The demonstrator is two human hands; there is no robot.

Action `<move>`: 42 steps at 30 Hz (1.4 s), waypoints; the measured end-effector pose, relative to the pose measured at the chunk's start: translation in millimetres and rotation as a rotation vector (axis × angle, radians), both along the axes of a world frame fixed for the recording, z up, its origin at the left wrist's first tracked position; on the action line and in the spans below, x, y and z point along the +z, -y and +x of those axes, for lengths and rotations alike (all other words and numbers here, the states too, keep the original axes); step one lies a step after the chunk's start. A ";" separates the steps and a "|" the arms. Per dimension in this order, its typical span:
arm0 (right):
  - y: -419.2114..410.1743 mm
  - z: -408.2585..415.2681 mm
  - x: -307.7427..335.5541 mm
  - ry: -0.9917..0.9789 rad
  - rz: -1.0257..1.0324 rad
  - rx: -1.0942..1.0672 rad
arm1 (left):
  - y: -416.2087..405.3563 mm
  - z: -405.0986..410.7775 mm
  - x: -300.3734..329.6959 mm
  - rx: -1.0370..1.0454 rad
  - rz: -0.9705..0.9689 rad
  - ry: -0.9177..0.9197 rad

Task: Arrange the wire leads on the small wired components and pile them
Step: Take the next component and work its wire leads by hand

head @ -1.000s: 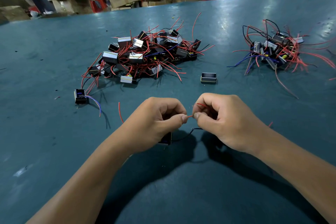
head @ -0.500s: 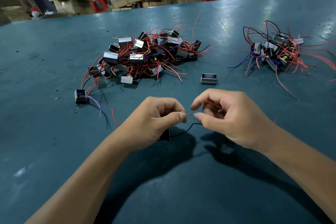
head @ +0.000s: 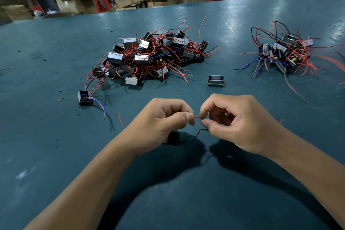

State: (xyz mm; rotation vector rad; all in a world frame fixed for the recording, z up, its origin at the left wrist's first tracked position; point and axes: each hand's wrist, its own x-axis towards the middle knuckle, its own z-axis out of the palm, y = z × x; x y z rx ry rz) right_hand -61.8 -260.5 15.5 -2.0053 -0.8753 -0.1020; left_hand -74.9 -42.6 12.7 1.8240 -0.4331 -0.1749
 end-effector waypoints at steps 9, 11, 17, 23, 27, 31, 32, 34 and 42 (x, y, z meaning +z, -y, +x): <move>-0.1 0.1 0.7 0.125 -0.011 0.013 | 0.5 1.3 -1.8 -0.047 -0.067 -0.046; 0.2 -0.3 2.1 0.179 -0.040 0.014 | 0.3 1.5 -2.0 -0.048 -0.065 -0.049; 0.1 -0.7 2.3 0.223 -0.059 0.005 | -0.4 1.2 -2.3 -0.046 -0.048 -0.046; -0.7 -0.1 0.4 0.202 -0.035 -0.020 | 0.4 -0.1 -0.4 -0.030 -0.014 -0.031; -0.9 -0.4 0.0 0.173 -0.028 -0.022 | 1.8 0.0 2.2 -0.005 0.059 0.040; -1.5 -0.9 -0.4 0.133 -0.029 -0.025 | 1.6 -0.3 4.6 -0.027 0.093 0.099; -1.5 -1.1 -0.4 0.122 -0.031 -0.027 | 1.0 -0.5 5.2 -0.032 0.098 0.107; -1.2 -1.7 0.0 0.088 -0.028 -0.024 | 0.2 -0.7 5.7 -0.042 0.111 0.114; 0.9 -0.5 1.3 -0.023 0.006 -0.004 | -0.1 -0.9 4.7 -0.049 0.120 0.163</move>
